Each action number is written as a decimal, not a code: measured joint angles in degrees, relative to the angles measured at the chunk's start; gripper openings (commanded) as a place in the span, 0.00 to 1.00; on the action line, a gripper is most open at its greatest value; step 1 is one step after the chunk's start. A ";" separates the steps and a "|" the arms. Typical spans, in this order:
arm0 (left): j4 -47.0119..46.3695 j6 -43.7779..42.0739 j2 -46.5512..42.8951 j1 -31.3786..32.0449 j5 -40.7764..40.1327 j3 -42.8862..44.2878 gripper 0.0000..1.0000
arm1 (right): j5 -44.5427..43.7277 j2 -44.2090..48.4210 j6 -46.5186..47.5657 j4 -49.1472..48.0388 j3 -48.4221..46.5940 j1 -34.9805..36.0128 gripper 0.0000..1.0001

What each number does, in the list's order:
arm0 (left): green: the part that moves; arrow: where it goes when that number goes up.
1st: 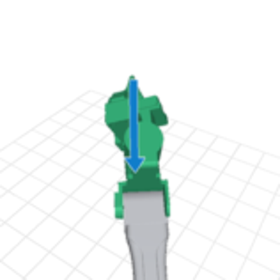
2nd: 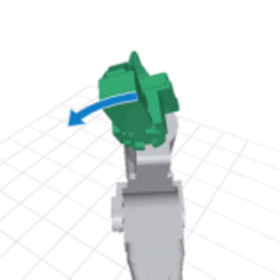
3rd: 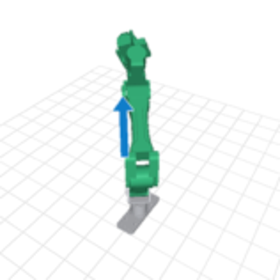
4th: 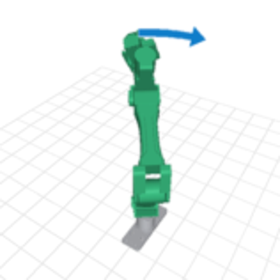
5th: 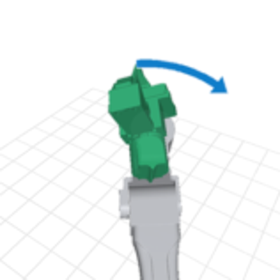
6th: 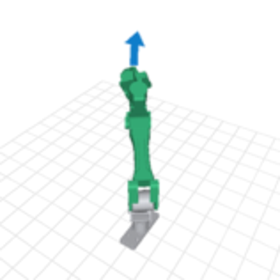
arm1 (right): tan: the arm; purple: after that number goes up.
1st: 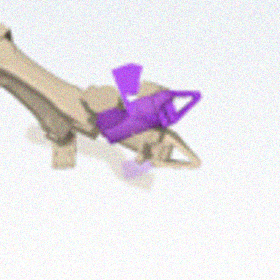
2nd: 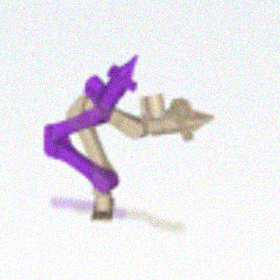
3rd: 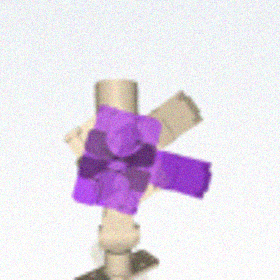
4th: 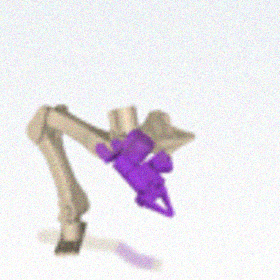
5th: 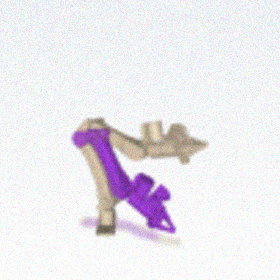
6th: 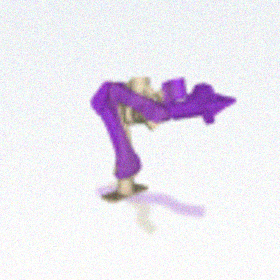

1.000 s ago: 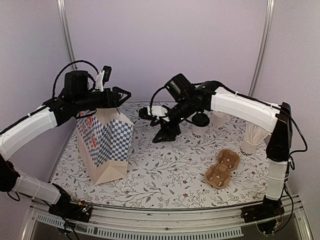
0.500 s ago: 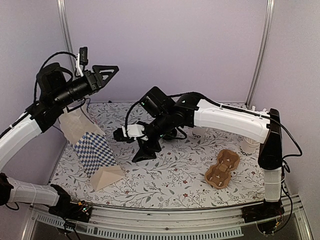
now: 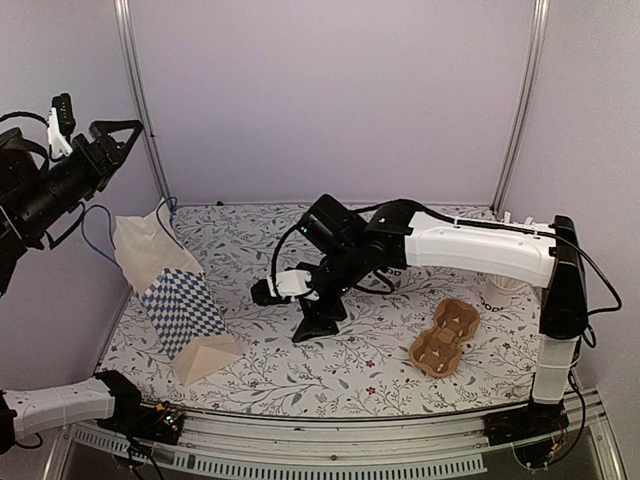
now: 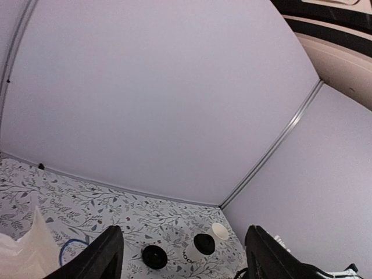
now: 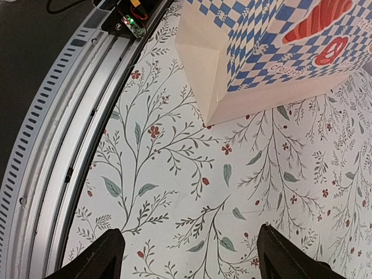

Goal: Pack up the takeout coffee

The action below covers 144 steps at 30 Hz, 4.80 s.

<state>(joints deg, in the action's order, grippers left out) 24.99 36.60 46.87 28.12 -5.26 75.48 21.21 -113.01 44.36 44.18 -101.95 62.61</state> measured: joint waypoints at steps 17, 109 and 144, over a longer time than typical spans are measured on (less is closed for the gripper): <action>37.68 1.29 12.98 -0.50 -32.33 6.67 0.88 | -1.64 9.66 -1.11 -1.86 7.32 -2.51 0.82; 22.51 -36.09 44.89 -4.00 43.89 22.16 0.60 | -12.52 29.77 17.62 11.91 43.15 -25.07 0.31; 5.40 -33.59 18.78 -2.99 38.66 6.49 0.71 | -7.41 22.95 10.34 5.57 36.68 -25.51 0.48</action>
<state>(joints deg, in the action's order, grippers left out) 30.39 3.01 65.65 25.12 33.41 81.97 13.80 -90.06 54.70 49.76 -65.28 37.10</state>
